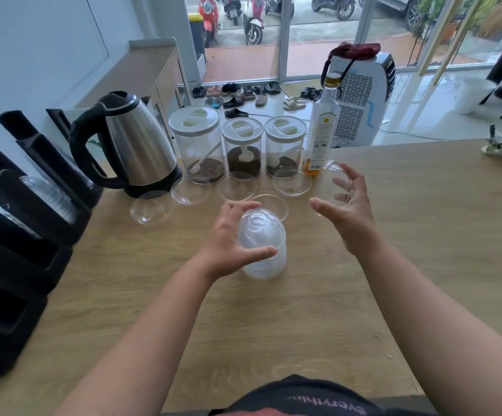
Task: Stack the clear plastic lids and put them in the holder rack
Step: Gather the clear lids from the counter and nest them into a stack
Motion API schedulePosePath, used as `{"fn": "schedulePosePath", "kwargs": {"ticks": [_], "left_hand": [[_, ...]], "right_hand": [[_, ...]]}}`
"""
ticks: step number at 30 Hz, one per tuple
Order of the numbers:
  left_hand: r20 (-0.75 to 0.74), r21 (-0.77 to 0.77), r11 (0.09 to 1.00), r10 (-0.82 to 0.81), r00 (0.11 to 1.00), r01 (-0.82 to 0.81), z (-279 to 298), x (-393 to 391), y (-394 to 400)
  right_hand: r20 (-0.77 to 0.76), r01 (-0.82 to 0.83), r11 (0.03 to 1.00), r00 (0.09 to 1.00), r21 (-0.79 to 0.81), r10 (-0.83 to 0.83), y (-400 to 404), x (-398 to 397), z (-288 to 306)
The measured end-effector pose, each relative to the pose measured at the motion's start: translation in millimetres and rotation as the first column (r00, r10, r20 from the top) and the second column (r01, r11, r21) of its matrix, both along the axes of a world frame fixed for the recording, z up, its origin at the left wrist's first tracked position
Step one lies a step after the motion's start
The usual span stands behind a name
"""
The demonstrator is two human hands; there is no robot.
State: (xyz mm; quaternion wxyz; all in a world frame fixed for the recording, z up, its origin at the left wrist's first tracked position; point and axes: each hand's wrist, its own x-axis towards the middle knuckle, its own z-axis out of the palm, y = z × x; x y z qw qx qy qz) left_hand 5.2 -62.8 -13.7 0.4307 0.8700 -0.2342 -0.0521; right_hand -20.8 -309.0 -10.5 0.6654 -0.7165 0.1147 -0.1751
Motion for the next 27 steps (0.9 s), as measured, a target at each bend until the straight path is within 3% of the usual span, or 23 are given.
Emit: {"fn": "schedulePosePath", "kwargs": {"ticks": [4, 8, 11, 14, 17, 27], "left_hand": [[-0.040, -0.091, 0.995, 0.043, 0.998, -0.046, -10.7, -5.1, 1.0], [-0.086, -0.145, 0.986, 0.064, 0.994, -0.077, -16.0, -8.2, 3.1], [-0.100, -0.176, 0.981, 0.065, 0.993, -0.082, -16.5, -11.2, 4.5], [-0.124, -0.240, 0.966, 0.069, 0.990, -0.097, -20.1, -11.1, 11.9], [-0.141, -0.281, 0.952, 0.085, 0.986, -0.122, -27.4, -11.3, 25.6], [-0.191, -0.308, 0.920, 0.190, 0.963, -0.242, -47.2, -3.9, 62.7]], "right_hand": [[0.043, -0.090, 0.994, 0.995, -0.054, 0.092, 9.5, -2.8, 23.8], [-0.062, -0.313, 0.906, 0.949, -0.285, 0.309, 26.2, 3.5, 41.5], [-0.262, -0.541, 0.693, 0.840, -0.477, 0.475, 39.1, 7.4, 53.8], [-0.389, -0.563, 0.422, 0.814, -0.711, 0.431, 57.7, 9.8, 62.6], [-0.457, -0.574, 0.282, 0.802, -0.769, 0.386, 70.8, 14.1, 57.2], [-0.545, -0.646, 0.295, 0.757, -0.704, 0.360, 70.1, 14.6, 27.5]]}}
